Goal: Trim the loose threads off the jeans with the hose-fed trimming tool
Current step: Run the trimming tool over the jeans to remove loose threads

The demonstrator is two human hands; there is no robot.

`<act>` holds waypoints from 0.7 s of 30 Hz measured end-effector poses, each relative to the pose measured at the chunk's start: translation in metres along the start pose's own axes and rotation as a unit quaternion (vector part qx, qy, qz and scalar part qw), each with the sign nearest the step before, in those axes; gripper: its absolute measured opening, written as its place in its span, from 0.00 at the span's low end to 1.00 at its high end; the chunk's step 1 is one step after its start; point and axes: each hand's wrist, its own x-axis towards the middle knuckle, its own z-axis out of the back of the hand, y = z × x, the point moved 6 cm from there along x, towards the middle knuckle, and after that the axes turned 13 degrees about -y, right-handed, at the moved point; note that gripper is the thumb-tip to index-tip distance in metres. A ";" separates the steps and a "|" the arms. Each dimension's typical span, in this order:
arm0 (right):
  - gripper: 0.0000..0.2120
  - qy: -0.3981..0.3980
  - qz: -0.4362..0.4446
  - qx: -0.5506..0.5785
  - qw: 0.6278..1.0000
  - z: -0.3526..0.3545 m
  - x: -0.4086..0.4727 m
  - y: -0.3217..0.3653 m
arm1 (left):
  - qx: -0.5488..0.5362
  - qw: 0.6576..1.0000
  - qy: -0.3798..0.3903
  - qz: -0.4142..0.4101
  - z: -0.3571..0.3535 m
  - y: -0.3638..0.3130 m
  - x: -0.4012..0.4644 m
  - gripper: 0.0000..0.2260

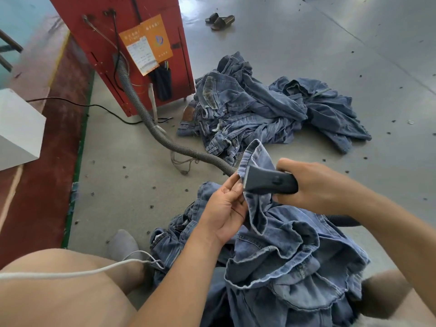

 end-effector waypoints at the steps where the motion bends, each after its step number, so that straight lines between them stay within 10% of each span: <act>1: 0.16 -0.030 -0.010 0.020 0.999 0.004 0.003 0.000 | 0.002 1.000 0.008 -0.002 -0.002 0.000 -0.001 0.19; 4: 0.16 -0.078 -0.043 0.047 0.995 0.025 0.011 -0.012 | -0.014 1.000 0.014 -0.008 -0.005 -0.004 -0.003 0.20; 9: 0.13 0.072 -0.023 -0.018 0.997 0.005 -0.002 -0.015 | -0.067 0.996 0.060 0.022 -0.006 -0.009 -0.006 0.22; 13: 0.16 -0.006 -0.012 -0.008 1.000 -0.004 0.003 -0.006 | -0.055 0.997 0.041 0.030 0.002 -0.007 -0.003 0.25; 18: 0.17 -0.153 -0.102 0.109 0.977 0.023 0.011 -0.031 | 0.151 0.987 -0.029 -0.042 0.008 -0.014 0.002 0.33; 21: 0.17 -0.157 -0.118 0.096 0.976 0.023 0.013 -0.045 | 0.385 0.914 -0.029 -0.126 0.008 -0.018 0.003 0.35</act>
